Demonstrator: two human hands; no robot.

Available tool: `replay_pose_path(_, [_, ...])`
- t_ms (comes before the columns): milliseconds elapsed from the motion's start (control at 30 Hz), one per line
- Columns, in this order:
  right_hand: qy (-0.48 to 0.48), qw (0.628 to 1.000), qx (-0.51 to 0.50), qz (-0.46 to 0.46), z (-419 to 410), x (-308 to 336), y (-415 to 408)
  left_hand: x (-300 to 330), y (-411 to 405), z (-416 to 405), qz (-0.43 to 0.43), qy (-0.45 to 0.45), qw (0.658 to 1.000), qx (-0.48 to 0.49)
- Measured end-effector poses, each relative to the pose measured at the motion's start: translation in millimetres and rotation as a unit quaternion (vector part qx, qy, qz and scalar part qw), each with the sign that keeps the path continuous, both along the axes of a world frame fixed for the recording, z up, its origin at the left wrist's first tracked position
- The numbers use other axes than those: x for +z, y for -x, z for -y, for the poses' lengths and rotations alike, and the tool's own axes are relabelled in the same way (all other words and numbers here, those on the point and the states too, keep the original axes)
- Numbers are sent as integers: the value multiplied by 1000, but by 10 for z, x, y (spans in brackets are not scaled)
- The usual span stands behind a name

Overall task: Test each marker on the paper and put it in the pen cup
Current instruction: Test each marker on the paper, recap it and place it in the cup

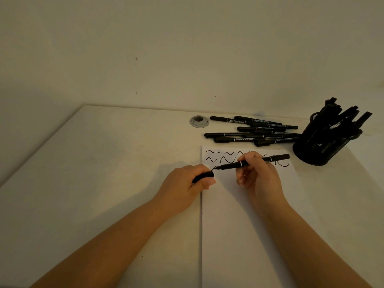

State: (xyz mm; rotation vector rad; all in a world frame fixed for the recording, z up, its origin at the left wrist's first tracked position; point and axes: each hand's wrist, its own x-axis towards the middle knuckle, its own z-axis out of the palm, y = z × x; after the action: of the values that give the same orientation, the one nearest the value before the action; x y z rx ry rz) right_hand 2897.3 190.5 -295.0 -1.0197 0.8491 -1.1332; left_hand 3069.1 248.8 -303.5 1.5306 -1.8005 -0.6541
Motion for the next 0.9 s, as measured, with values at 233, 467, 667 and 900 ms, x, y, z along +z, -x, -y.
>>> replay_pose_path(233, [4, 1000, -11, -14, -24, 0, -9, 1, -4, -9, -6, 0, 1000, 0])
replay_pose_path(467, [55, 995, 48, -73, -106, 47, -41, 27, 0, -15, 13, 3, 1000, -1])
replay_pose_path(667, [116, 979, 112, -122, -181, 54, -77, -6, -10, -16, 46, 25, 999, -12])
replay_pose_path(900, [133, 976, 136, -110, -175, 27, -74, -26, -47, -30, 31, 47, 998, -25])
